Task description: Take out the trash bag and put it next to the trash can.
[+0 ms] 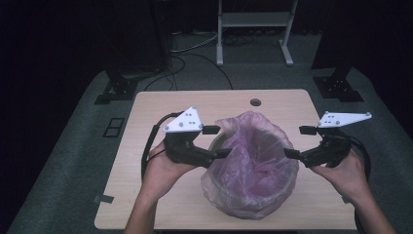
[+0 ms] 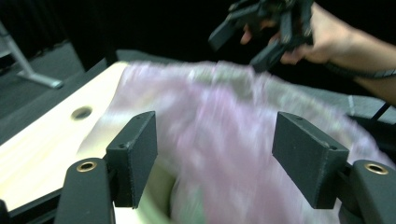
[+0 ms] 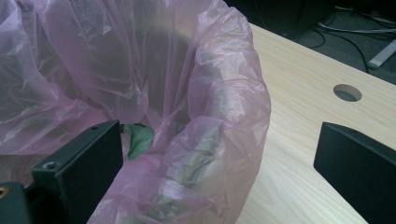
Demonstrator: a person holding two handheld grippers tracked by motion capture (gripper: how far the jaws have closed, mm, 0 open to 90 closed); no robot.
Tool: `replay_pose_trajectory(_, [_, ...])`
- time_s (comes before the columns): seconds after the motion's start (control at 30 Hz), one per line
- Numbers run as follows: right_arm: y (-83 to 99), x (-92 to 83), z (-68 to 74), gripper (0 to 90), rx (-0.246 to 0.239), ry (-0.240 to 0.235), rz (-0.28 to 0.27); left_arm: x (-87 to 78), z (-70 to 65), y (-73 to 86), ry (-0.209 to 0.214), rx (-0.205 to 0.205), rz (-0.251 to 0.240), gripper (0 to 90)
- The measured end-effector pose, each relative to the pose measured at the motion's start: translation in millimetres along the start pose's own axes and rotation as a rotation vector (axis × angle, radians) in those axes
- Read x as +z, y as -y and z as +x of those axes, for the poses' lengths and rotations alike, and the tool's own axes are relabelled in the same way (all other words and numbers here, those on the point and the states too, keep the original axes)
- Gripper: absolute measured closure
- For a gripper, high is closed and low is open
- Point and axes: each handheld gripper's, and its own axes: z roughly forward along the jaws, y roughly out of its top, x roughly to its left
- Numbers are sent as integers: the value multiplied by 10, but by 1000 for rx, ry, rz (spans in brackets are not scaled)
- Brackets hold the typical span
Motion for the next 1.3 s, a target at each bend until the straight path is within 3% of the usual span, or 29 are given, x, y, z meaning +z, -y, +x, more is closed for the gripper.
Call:
replay_pose_trajectory(0.13, [-4,-4,5,1,2,1,-1,-1,38,183,1,-20,32,310])
replay_pose_trajectory(0.27, [-13,5,21,1,-1,0,0,113,54,260,14,-29,41,318])
replay_pose_trajectory(0.57, [-42,3,41,1,-9,-6,0,476,19,222,70,-16,46,349])
replay_pose_trajectory(0.83, [-121,14,136,1,-28,-30,-15,710,-63,204,89,8,68,361])
replay_pose_trajectory(1.3, [-311,180,357,1,-71,-97,-34,815,-136,211,94,35,96,368])
